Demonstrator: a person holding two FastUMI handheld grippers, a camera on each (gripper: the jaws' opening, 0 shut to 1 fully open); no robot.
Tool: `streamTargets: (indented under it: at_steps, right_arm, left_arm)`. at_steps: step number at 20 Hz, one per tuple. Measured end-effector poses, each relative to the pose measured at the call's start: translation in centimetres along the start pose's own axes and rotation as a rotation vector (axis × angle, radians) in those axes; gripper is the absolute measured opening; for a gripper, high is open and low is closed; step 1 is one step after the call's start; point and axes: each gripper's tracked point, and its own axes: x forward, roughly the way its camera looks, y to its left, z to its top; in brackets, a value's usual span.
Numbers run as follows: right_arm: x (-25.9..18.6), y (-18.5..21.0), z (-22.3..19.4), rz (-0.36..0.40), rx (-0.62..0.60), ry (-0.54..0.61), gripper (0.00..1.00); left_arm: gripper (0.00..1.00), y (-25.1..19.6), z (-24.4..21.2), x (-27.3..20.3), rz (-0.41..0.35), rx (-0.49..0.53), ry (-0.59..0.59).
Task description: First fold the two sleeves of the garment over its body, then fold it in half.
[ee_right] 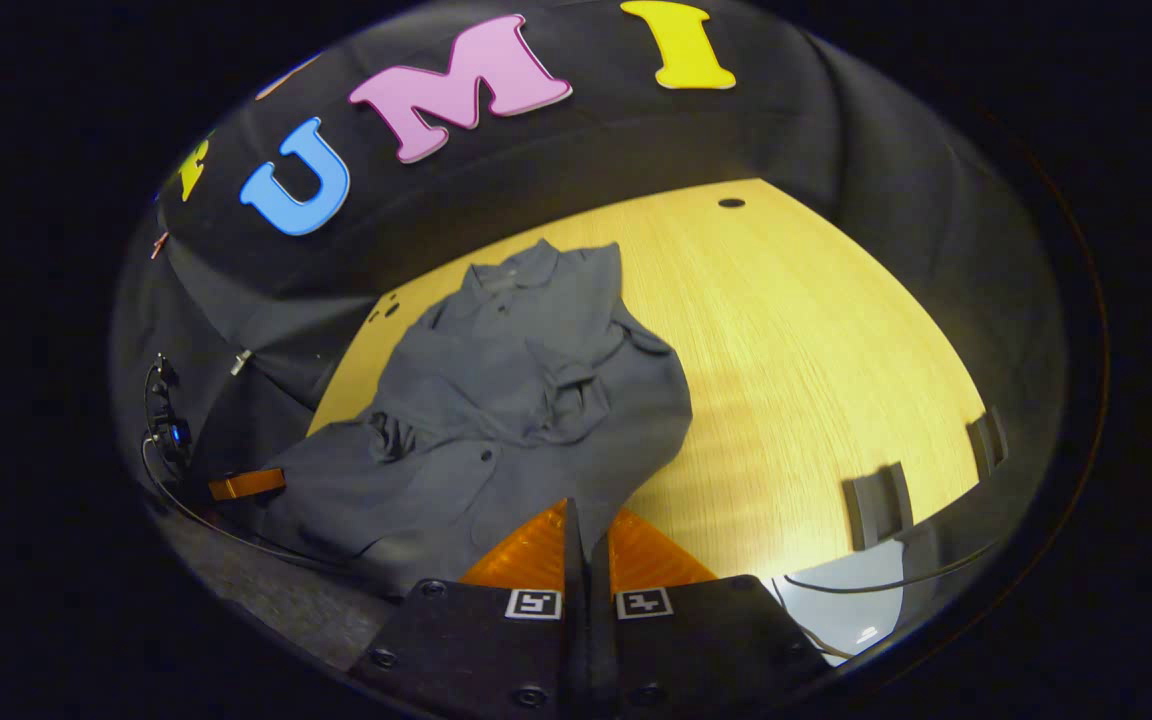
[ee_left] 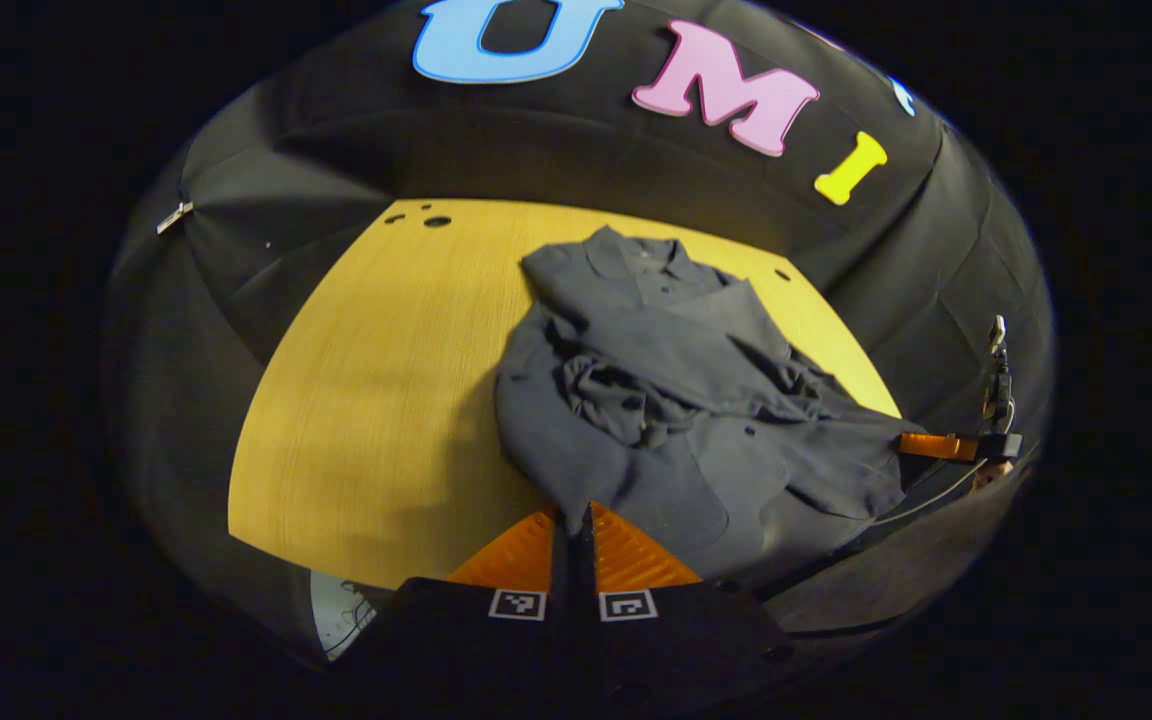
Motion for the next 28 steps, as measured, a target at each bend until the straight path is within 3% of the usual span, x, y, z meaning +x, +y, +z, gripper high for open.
streamTargets:
  at_steps: [5,13,22,28]
  right_arm:
    - [0.7,1.9,7.4,0.062,0.002,-0.138,0.05]
    - [3.6,3.1,17.4,0.11,-0.038,-0.269,0.05]
    - [8.9,1.6,24.6,0.108,-0.047,-0.325,0.05]
    - [13.9,-0.4,27.0,0.092,-0.047,-0.304,0.05]
  left_arm:
    - [0.05,-0.7,7.1,1.0,-0.019,0.012,-0.123]
    - [0.05,-0.6,16.8,3.7,-0.028,0.003,-0.268]
    - [0.05,1.3,24.8,8.9,0.022,0.062,-0.333]
    - [0.05,2.8,27.2,14.2,0.063,0.08,-0.314]
